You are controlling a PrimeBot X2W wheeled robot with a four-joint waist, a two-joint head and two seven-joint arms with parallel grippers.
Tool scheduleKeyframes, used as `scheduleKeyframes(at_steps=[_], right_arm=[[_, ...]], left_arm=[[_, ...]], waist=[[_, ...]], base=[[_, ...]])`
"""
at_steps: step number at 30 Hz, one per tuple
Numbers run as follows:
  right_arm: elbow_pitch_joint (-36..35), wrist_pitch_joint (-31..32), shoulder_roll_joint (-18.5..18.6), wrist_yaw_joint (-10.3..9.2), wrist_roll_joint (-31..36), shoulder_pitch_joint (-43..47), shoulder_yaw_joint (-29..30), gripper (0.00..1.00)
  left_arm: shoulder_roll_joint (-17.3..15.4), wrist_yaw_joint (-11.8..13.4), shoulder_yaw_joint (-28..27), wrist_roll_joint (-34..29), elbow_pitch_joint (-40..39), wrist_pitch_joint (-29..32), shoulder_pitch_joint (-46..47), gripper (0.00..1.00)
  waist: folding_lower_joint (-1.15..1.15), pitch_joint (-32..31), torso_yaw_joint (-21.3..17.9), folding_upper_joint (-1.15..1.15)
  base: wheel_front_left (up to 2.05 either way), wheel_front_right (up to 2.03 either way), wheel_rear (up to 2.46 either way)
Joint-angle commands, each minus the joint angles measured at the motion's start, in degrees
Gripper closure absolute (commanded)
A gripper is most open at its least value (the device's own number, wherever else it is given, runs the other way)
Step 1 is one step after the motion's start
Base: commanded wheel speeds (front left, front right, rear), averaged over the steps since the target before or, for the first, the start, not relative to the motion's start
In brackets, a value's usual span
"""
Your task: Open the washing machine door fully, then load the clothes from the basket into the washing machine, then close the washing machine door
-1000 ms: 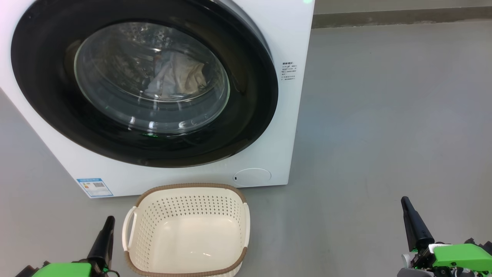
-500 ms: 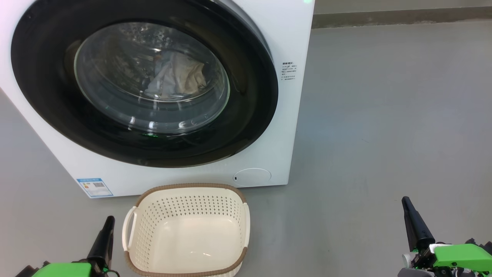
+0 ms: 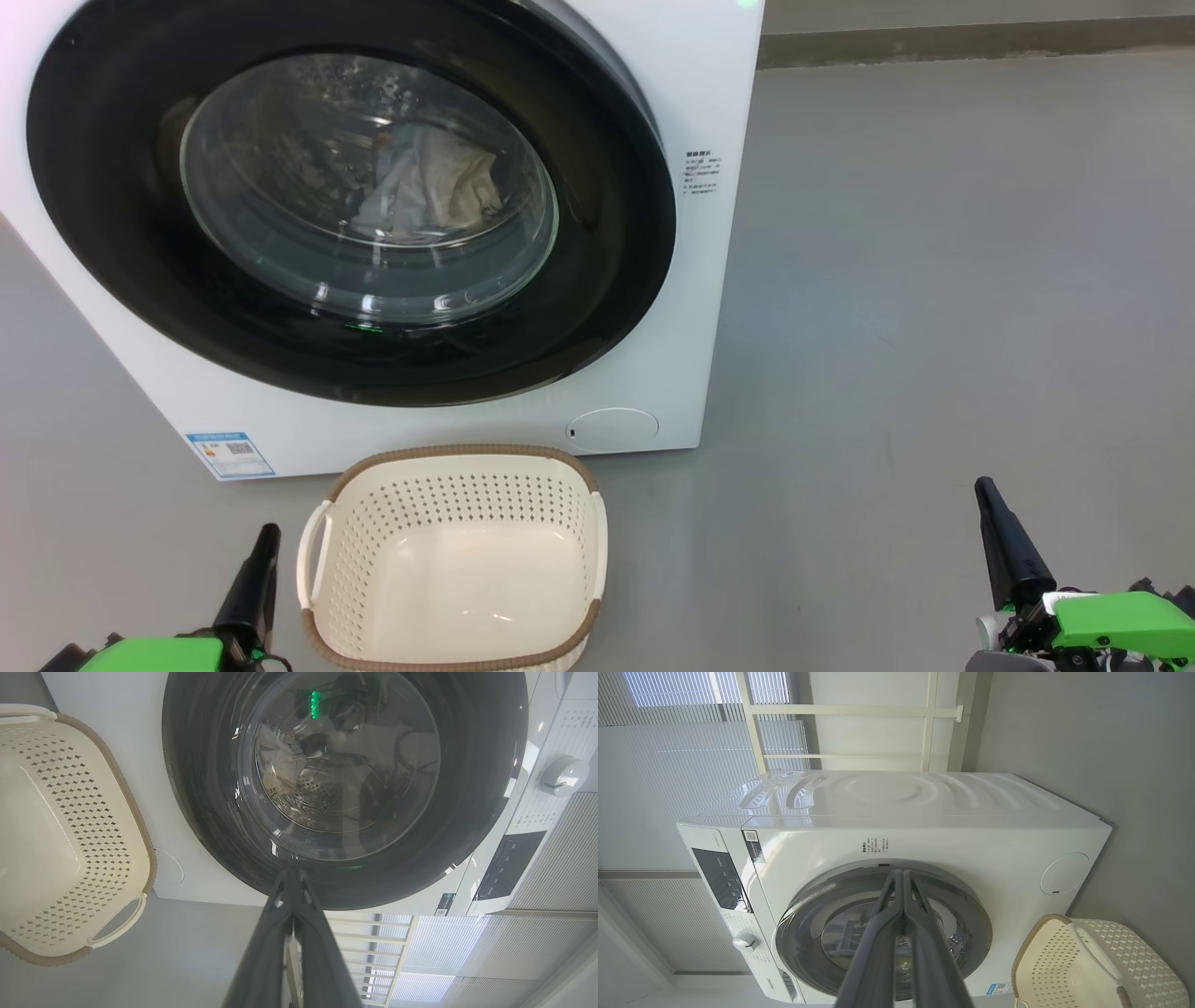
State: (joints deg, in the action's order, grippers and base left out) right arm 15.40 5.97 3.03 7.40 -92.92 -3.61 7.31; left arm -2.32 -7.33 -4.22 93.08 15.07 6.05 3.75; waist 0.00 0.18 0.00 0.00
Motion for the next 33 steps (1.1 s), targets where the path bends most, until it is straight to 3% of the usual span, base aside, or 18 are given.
scheduleKeyframes(at_steps=[1,33], right_arm=[[-1.39,0.22,0.15,0.09,0.45,-2.53,-1.16,1.00],[-1.39,0.35,0.04,0.09,0.58,-2.55,-1.00,1.00]], left_arm=[[-0.81,-0.15,-1.99,-0.66,-1.03,0.19,2.41,1.00],[-0.71,-0.15,-2.13,-0.78,-1.03,0.30,2.42,1.00]], waist=[[0.00,0.00,0.00,0.00],[0.00,0.00,0.00,0.00]], base=[[0.00,0.00,0.00],[0.00,0.00,0.00]])
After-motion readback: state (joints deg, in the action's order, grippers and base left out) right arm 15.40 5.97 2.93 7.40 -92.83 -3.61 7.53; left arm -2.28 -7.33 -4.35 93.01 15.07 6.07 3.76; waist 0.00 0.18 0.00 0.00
